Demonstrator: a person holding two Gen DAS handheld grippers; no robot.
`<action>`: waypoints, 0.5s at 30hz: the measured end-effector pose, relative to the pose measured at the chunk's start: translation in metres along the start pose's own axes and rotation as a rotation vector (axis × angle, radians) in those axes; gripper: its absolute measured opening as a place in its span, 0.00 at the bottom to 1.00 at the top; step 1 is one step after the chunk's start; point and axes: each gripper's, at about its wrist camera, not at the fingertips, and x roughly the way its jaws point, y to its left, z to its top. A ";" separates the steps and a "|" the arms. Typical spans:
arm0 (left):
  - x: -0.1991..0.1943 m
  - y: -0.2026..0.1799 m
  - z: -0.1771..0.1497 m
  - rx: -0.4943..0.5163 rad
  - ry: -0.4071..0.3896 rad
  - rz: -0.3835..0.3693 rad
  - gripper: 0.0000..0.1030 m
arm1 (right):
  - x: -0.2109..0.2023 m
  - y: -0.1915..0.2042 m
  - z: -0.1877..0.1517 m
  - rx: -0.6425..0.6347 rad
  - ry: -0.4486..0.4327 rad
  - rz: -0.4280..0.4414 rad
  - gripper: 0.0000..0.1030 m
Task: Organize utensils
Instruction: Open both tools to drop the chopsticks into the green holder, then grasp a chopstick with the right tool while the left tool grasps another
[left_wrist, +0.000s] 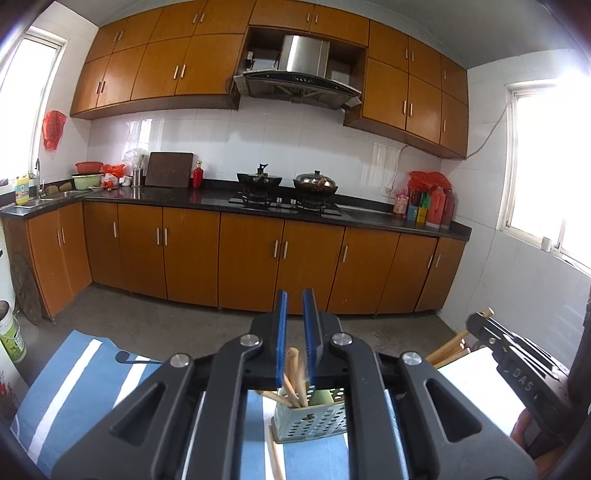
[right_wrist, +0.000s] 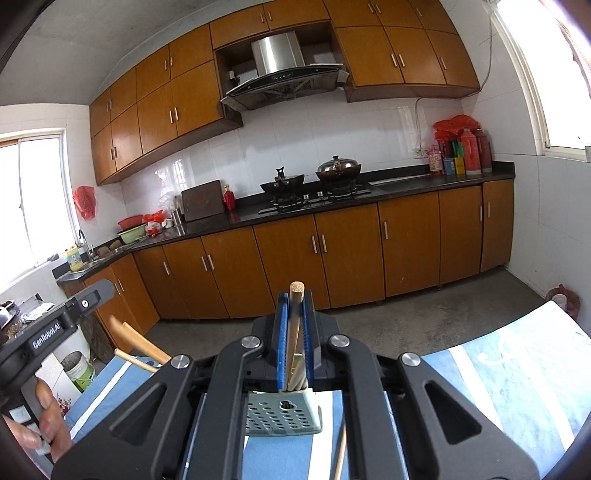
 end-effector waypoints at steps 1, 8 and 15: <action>-0.005 0.002 0.001 -0.003 -0.004 0.002 0.17 | -0.008 -0.002 0.000 0.001 -0.005 -0.007 0.09; -0.054 0.022 -0.008 -0.022 -0.017 0.013 0.24 | -0.045 -0.023 -0.014 0.028 0.004 -0.061 0.23; -0.073 0.055 -0.071 -0.024 0.106 0.068 0.30 | -0.037 -0.053 -0.076 0.073 0.188 -0.124 0.23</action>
